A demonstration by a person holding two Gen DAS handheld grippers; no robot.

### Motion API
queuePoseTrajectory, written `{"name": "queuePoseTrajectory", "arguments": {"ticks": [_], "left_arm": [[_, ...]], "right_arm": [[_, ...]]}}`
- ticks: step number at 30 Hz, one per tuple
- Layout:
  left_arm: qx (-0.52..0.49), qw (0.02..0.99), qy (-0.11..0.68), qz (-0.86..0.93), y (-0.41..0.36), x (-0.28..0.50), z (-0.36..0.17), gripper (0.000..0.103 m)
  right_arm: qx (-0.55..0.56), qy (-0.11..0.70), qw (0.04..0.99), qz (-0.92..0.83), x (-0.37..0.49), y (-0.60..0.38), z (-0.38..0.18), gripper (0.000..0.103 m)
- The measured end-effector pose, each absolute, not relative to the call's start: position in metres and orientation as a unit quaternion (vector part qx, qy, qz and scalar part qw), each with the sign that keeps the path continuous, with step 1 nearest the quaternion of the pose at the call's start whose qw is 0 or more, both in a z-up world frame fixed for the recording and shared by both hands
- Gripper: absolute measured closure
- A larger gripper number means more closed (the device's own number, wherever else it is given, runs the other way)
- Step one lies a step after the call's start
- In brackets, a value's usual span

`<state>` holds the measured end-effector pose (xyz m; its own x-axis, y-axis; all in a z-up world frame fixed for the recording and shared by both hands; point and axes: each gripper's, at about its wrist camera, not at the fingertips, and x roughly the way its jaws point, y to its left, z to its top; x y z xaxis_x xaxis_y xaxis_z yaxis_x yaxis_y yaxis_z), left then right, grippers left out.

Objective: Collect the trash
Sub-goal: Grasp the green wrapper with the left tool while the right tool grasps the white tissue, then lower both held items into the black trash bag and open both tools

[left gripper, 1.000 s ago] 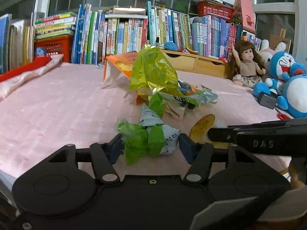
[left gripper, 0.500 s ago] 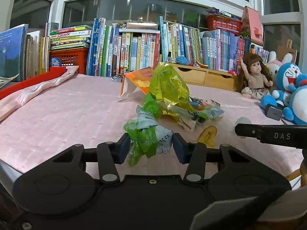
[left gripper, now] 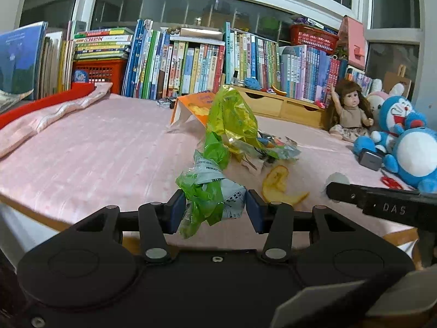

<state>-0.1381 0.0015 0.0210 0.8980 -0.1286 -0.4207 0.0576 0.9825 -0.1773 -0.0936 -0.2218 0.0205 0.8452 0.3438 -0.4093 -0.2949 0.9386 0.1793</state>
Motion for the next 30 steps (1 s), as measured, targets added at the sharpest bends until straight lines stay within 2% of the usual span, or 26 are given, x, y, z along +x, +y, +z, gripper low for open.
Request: {"name": "queuePoseTrajectory", "arguments": {"ticks": [13, 30], "left_arm": [[-0.061, 0.947, 0.301, -0.091, 0.011, -0.187, 0.014, 0.057], [-0.007, 0.891, 0.432, -0.138, -0.006, -0.216, -0.037, 0.06]], "right_arm": [[0.019, 0.261, 0.934, 0.244, -0.161, -0.218, 0.002, 0.065], [0.012, 0.366, 0.888, 0.277, -0.189, -0.201, -0.055, 0.063]]}}
